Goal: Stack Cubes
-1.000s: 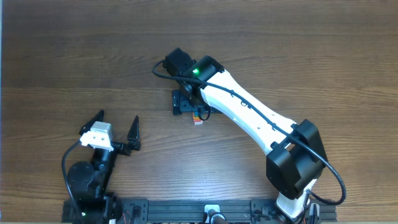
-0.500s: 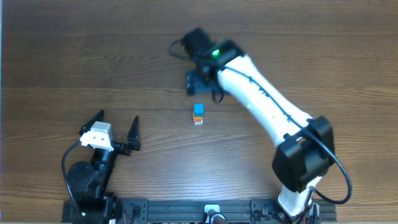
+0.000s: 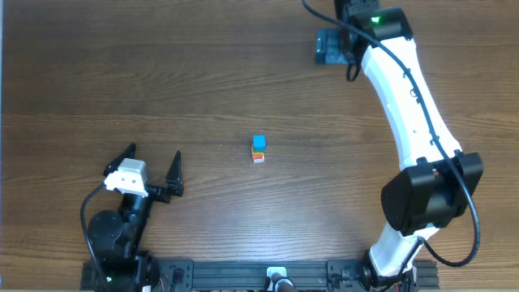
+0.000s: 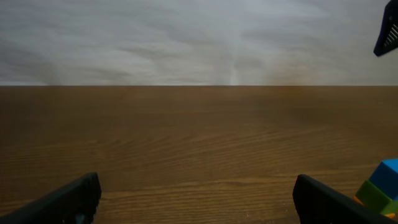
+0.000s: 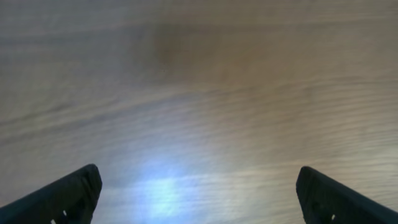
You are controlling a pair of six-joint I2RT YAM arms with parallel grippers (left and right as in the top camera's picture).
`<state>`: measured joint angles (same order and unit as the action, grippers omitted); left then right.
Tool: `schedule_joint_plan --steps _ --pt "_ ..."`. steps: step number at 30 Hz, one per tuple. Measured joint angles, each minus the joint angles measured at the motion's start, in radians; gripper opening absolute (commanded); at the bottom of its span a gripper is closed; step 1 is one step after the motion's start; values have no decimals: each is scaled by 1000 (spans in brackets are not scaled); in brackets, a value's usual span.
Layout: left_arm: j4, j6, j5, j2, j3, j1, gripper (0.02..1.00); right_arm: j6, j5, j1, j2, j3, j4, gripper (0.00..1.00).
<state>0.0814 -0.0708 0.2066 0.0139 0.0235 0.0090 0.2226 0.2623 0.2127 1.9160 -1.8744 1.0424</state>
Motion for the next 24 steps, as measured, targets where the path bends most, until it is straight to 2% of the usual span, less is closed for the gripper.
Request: schedule_joint_plan --steps 7,17,20,24 --pt "0 0 0 0 0 0 1000 -76 40 21 -113 113 -158 991" --pt "0 0 0 0 0 0 1000 -86 -10 25 -544 608 -435 993" --pt "0 0 0 0 0 0 1000 -86 -50 -19 -654 743 -499 991" --pt "0 0 0 0 0 0 1000 -97 -124 -159 -806 913 -608 991"
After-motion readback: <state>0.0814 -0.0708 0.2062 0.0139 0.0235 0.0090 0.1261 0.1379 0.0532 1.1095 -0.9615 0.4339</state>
